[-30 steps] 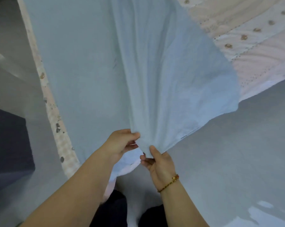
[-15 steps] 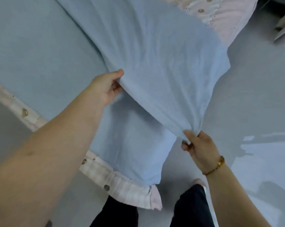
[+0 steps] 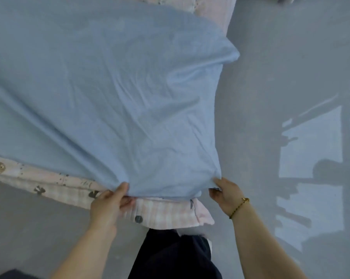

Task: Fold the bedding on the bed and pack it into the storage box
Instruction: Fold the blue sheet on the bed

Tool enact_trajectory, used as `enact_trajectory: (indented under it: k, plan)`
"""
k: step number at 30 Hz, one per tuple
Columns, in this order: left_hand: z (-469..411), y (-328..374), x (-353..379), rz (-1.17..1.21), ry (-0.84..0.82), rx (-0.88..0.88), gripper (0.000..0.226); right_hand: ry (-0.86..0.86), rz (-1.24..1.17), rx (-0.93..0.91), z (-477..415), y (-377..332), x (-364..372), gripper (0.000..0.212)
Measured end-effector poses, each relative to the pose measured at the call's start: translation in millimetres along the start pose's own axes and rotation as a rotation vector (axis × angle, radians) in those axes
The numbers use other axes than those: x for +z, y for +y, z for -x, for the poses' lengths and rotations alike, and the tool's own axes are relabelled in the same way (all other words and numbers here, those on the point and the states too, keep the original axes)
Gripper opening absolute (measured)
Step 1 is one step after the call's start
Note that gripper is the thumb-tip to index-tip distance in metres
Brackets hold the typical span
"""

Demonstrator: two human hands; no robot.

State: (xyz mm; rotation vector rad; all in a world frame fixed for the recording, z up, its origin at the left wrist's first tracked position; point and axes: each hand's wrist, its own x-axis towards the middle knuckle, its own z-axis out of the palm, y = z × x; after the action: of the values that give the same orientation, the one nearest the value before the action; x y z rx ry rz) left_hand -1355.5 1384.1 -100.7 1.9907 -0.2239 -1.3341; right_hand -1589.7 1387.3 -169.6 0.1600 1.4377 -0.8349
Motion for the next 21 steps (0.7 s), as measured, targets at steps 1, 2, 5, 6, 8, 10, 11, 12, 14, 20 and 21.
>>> enact_trajectory:
  k: [1,2,5,6,8,10,11,12,14,20,21]
  plan:
    - [-1,1,-2,-0.005,-0.005,0.008,0.01,-0.004,0.002,0.0,-1,5,1,0.023]
    - [-1,1,-2,-0.005,-0.007,0.016,0.011,-0.006,0.016,0.011,-1,11,1,0.023]
    - [0,1,0,0.024,-0.012,0.032,0.013,0.042,0.064,-0.019,1,26,-2,0.025]
    - [0,0,1,0.037,-0.019,0.028,0.013,0.066,0.089,-0.035,0,29,-4,0.026]
    - [-3,-2,3,0.057,-0.032,0.01,0.012,0.099,0.174,-0.05,-5,33,-4,0.024]
    - [-6,-5,6,0.062,-0.052,-0.017,0.011,0.14,0.291,-0.058,-10,35,-4,0.009]
    - [-7,-3,8,0.078,-0.059,-0.021,0.01,0.177,0.359,-0.08,-10,36,-3,0.013]
    - [-8,0,10,0.105,-0.066,-0.023,0.01,0.228,0.422,-0.124,-12,38,-4,0.026]
    - [-7,8,7,0.19,-0.072,-0.036,0.01,0.353,0.522,-0.31,-1,41,-2,0.033]
    - [-7,55,-20,0.446,-0.167,0.012,0.031,0.095,0.782,-1.102,77,63,79,0.019]
    - [-9,61,-24,0.429,-0.19,0.046,0.04,0.015,0.878,-1.216,80,70,99,0.024]
